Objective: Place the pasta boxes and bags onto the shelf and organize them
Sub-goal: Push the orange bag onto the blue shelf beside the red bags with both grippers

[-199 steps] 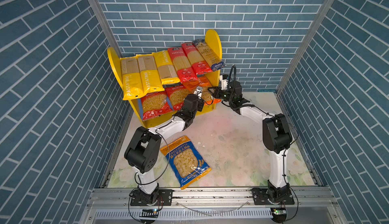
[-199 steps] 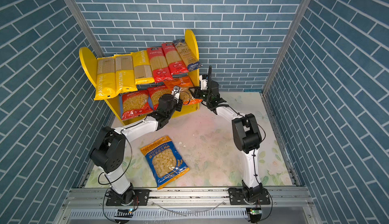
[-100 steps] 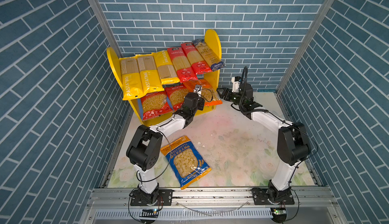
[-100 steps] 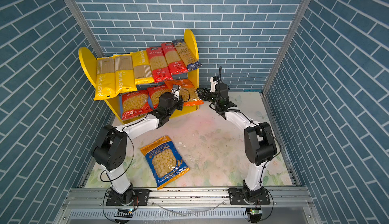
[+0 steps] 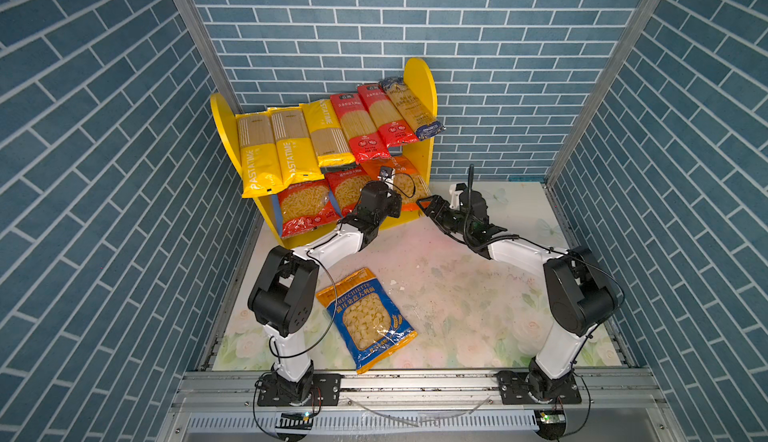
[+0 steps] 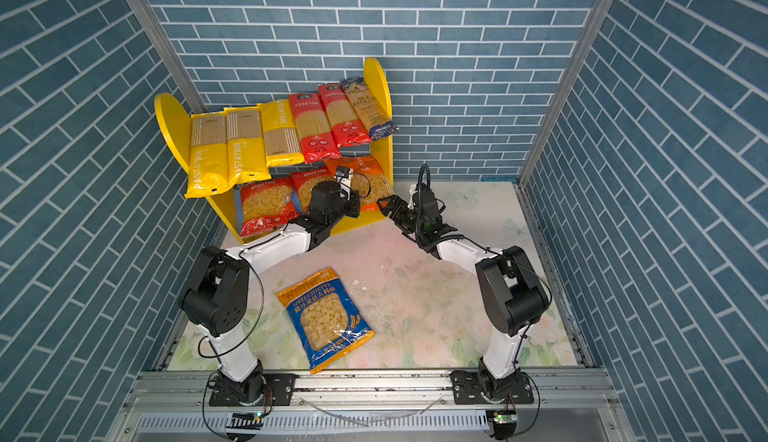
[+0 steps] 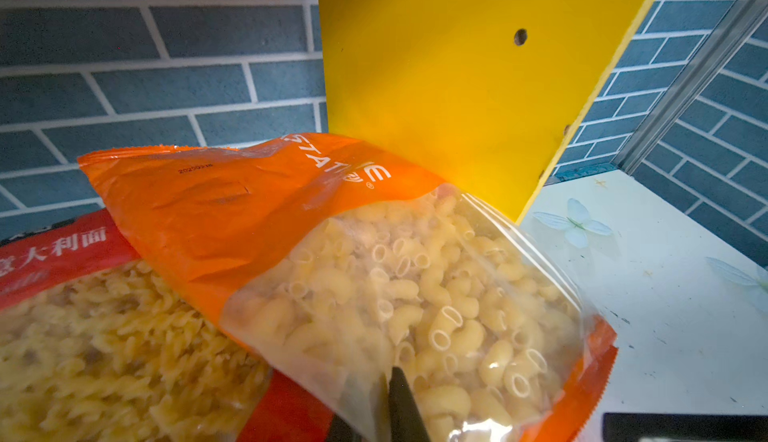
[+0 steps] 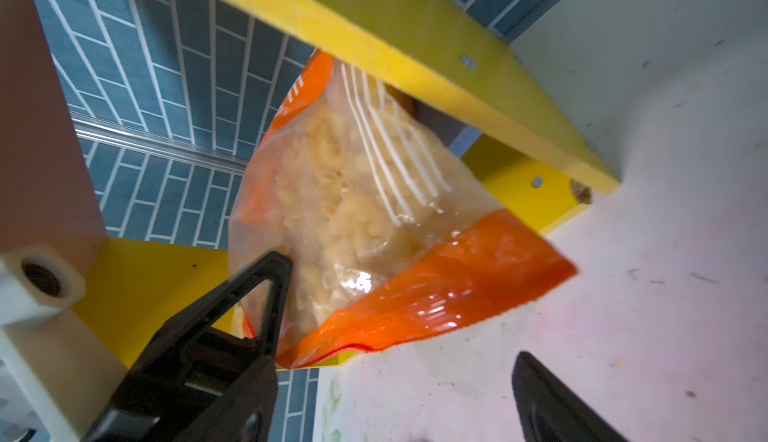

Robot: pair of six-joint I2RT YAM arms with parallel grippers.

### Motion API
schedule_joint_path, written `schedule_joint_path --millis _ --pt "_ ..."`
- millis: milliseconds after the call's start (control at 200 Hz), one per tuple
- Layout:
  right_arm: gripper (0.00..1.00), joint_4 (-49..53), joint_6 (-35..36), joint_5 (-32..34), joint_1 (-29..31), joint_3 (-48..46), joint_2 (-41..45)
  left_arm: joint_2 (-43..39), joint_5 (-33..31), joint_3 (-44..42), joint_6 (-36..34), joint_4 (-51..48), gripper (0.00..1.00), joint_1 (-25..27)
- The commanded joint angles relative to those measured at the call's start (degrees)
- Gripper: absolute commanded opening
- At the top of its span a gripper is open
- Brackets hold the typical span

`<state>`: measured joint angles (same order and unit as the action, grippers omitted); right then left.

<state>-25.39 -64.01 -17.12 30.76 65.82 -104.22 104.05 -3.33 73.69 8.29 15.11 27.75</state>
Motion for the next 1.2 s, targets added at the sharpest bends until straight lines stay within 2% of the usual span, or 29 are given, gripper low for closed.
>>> schedule_joint_path --millis 0,135,245,380,450,620,865,1030,1195 --pt "0.82 -8.0 -8.0 2.4 0.6 4.9 -5.6 -0.4 2.7 0.5 4.2 -3.7 0.0 -1.6" --pt "0.71 -8.6 -8.9 5.4 1.9 10.7 -10.2 -0.8 5.9 -0.3 8.7 -3.8 0.0 -4.0" --pt "0.57 -9.6 -8.7 8.1 2.8 12.3 -11.1 -1.2 7.8 -0.7 10.5 -4.5 0.0 -5.4" --pt "0.33 -9.5 -8.3 8.6 3.4 14.7 -11.6 -2.7 9.6 -2.8 12.6 -3.7 0.0 -6.5" --pt "0.24 -8.8 -8.3 8.5 3.8 16.4 -12.2 -3.6 9.4 -4.1 13.1 -3.5 0.0 -7.0" --pt "0.2 -7.1 -8.3 8.6 5.2 19.7 -13.8 -5.6 11.7 -8.1 18.6 -1.9 0.0 -10.5" --pt "0.17 -6.1 -8.6 8.6 6.9 22.4 -15.3 -8.8 11.9 -11.5 19.9 -1.4 0.0 -11.1" --pt "0.1 -6.8 -6.4 9.9 5.8 20.9 -13.6 -5.1 16.4 -4.8 18.8 -4.6 0.0 -11.1" --pt "0.04 -7.4 -5.4 10.7 2.3 20.3 -12.9 0.1 20.4 3.8 17.2 -8.9 0.0 -10.2"
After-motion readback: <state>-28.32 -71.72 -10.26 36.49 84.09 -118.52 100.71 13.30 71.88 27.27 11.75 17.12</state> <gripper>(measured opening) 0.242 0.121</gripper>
